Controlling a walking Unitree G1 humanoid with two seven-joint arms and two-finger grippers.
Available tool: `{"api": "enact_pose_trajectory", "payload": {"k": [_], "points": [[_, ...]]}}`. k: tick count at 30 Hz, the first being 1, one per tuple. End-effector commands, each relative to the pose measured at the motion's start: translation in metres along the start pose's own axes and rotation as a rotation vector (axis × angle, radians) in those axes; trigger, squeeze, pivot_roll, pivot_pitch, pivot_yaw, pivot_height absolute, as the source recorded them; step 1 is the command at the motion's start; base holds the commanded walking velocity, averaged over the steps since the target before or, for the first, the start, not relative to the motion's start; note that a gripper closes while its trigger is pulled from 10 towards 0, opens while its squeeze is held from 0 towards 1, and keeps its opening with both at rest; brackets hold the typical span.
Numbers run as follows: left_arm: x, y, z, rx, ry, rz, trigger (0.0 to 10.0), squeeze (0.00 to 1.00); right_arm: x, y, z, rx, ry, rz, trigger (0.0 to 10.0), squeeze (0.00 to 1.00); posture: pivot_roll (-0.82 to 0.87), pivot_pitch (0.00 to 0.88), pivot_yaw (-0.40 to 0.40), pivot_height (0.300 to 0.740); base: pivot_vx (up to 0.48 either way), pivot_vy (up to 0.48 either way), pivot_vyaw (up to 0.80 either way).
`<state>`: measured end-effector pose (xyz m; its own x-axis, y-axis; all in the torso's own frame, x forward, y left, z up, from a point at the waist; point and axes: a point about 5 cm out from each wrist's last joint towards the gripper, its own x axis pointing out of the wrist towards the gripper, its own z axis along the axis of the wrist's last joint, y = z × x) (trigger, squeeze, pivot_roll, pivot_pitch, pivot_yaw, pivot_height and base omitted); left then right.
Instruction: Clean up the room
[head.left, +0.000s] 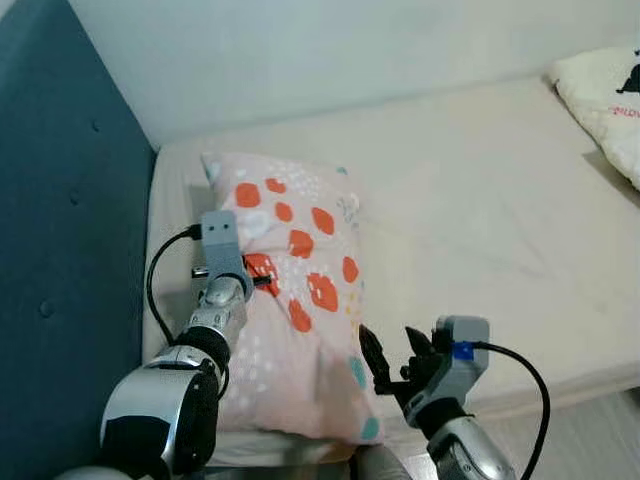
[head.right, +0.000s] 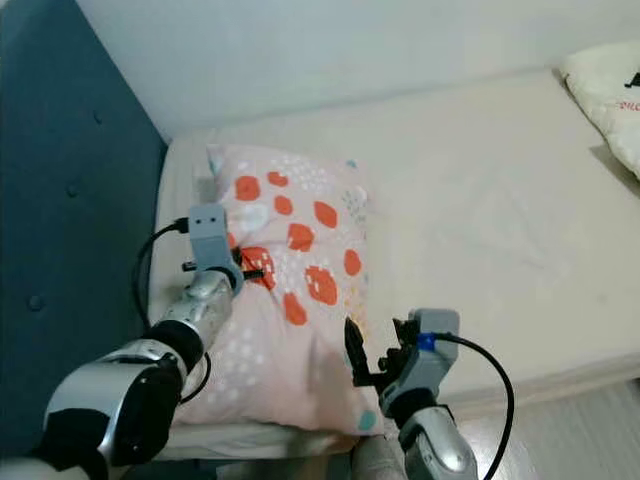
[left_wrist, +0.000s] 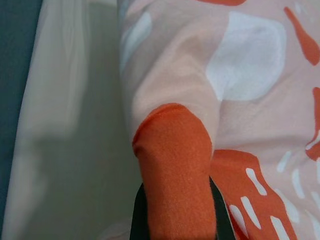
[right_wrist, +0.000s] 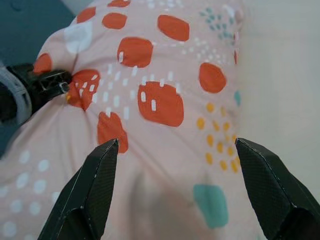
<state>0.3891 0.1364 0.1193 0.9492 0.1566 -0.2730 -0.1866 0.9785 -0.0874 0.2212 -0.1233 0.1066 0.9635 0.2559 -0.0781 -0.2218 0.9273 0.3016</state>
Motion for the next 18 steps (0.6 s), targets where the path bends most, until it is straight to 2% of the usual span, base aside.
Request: {"api": "enact_pose_trajectory", "payload": {"k": [1,4,6,9,10,11,12,13,14,15,17,18], "points": [[0.003,0.018,0.005,0.047,-0.025,0.052,10.0,0.0,-0.006,0.003,-0.001,0.021,0.01,-0.01,10.0,0.0,-0.47,0.351,0.124,0.74,0.0,0.0,0.0],[0.004,0.023,0.01,0.067,-0.038,0.069,10.0,0.0,-0.008,0.004,0.0,0.026,0.008,-0.017,10.0,0.0,-0.47,0.351,0.124,0.74,0.0,0.0,0.0],[0.006,0.044,0.02,0.101,-0.062,0.145,10.0,0.0,-0.013,0.005,0.001,0.031,0.01,-0.025,10.0,0.0,-0.48,0.362,0.128,0.74,0.0,0.0,0.0],[0.007,0.083,0.03,0.123,-0.079,0.29,10.0,0.0,-0.017,0.006,0.002,0.028,0.017,-0.03,10.0,0.0,-0.48,0.365,0.129,0.74,0.0,0.0,0.0],[0.007,0.083,0.03,0.123,-0.079,0.29,10.0,0.0,-0.017,0.006,0.002,0.028,0.017,-0.03,10.0,0.0,-0.48,0.365,0.129,0.74,0.0,0.0,0.0],[0.006,0.091,0.032,0.124,-0.08,0.319,10.0,0.0,-0.017,0.006,0.002,0.027,0.017,-0.03,10.0,0.0,-0.48,0.365,0.128,0.74,0.0,0.0,0.0],[0.005,0.103,0.031,0.124,-0.074,0.357,10.0,0.0,-0.016,0.006,0.002,0.027,0.019,-0.027,10.0,0.0,-0.47,0.365,0.126,0.74,0.0,0.0,0.0],[0.005,0.103,0.031,0.124,-0.074,0.357,10.0,0.0,-0.016,0.006,0.002,0.027,0.019,-0.027,10.0,0.0,-0.47,0.365,0.126,0.74,0.0,0.0,0.0],[0.003,0.115,0.028,0.128,-0.066,0.397,10.0,0.0,-0.015,0.008,0.003,0.026,0.024,-0.02,10.0,0.0,-0.46,0.362,0.125,0.74,0.0,0.0,0.0],[0.003,0.115,0.028,0.128,-0.066,0.397,10.0,0.0,-0.015,0.008,0.003,0.026,0.024,-0.02,10.0,0.0,-0.46,0.362,0.125,0.74,0.0,0.0,0.0],[-0.003,0.14,0.016,0.152,-0.029,0.47,10.0,0.0,-0.013,0.011,0.002,0.028,0.032,-0.002,10.0,0.0,-0.44,0.361,0.123,0.74,0.0,0.0,0.0],[-0.006,0.148,0.01,0.163,-0.01,0.492,10.0,0.0,-0.012,0.012,0.001,0.029,0.036,0.004,10.0,0.0,-0.43,0.356,0.124,0.74,0.0,0.0,0.0]]}}
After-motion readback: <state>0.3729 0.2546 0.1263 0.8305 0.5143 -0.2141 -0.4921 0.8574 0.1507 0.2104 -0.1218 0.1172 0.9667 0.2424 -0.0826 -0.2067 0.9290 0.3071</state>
